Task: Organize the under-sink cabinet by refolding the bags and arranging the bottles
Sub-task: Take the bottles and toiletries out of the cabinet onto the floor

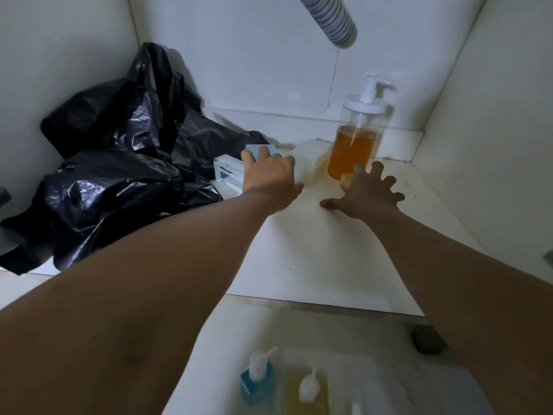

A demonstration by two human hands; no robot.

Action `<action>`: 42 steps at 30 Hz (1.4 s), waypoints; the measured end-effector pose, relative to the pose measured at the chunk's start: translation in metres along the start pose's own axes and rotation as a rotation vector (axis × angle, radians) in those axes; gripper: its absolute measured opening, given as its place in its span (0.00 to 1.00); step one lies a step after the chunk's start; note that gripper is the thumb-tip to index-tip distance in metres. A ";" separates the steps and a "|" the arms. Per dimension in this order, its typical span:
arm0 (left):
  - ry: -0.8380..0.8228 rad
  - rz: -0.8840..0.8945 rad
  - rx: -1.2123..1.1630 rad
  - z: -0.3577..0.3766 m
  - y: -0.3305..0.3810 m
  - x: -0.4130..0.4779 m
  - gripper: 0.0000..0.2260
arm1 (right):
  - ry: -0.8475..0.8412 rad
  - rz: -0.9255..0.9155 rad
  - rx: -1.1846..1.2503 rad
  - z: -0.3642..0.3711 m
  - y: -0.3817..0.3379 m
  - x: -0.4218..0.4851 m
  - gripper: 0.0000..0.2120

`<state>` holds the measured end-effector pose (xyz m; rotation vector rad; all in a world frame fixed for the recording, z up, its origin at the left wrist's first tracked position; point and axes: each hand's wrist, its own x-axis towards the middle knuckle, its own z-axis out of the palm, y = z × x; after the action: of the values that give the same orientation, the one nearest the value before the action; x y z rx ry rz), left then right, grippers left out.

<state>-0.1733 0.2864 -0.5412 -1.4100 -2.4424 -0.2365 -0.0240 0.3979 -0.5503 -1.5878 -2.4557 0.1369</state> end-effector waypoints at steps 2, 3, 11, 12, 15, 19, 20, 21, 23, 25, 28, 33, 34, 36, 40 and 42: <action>-0.005 -0.023 0.024 0.007 0.004 0.005 0.18 | -0.060 0.009 0.064 0.003 0.004 0.008 0.49; 0.001 -0.032 0.041 0.010 0.004 0.006 0.15 | -0.076 0.000 0.095 0.006 0.006 0.010 0.47; 0.090 0.026 0.075 0.017 0.007 -0.003 0.08 | -0.018 -0.063 0.213 0.017 0.009 0.002 0.33; 0.101 0.041 0.063 0.014 0.010 -0.007 0.08 | -0.012 -0.085 0.214 0.019 0.011 0.000 0.28; 0.097 0.062 -0.125 -0.001 0.020 -0.020 0.10 | 0.025 -0.136 0.204 0.019 0.018 -0.009 0.14; 0.026 0.044 -0.413 -0.037 0.027 -0.036 0.10 | -0.028 -0.153 0.192 0.007 0.018 -0.033 0.11; 0.018 0.032 -0.455 -0.048 0.029 -0.039 0.10 | -0.030 -0.164 0.196 0.003 0.017 -0.042 0.11; 0.009 0.026 -0.479 -0.059 0.031 -0.042 0.11 | -0.027 -0.170 0.214 0.000 0.017 -0.049 0.11; -0.002 0.027 -0.492 -0.085 0.033 -0.047 0.12 | -0.028 -0.160 0.275 -0.011 0.016 -0.066 0.13; -0.005 0.019 -0.507 -0.111 0.033 -0.051 0.13 | 0.001 -0.150 0.361 -0.024 0.015 -0.081 0.15; -0.024 0.034 -0.523 -0.146 0.030 -0.060 0.15 | 0.036 -0.142 0.454 -0.054 0.016 -0.102 0.21; -0.037 0.113 -0.488 -0.193 0.022 -0.089 0.12 | -0.019 -0.160 0.567 -0.112 0.020 -0.141 0.15; -0.044 0.142 -0.462 -0.204 0.020 -0.096 0.12 | -0.024 -0.164 0.560 -0.121 0.021 -0.149 0.13; -0.063 0.207 -0.395 -0.225 0.016 -0.111 0.10 | -0.048 -0.154 0.558 -0.133 0.021 -0.164 0.12; -0.209 0.283 -0.326 -0.259 0.014 -0.148 0.10 | -0.160 -0.096 0.618 -0.147 0.014 -0.196 0.14; -0.310 0.274 -0.324 -0.265 0.018 -0.169 0.11 | -0.298 -0.052 0.746 -0.150 0.014 -0.216 0.09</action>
<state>-0.0302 0.0801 -0.3513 -2.0372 -2.4876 -0.3881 0.1083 0.2016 -0.4347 -1.2181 -2.2097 1.1940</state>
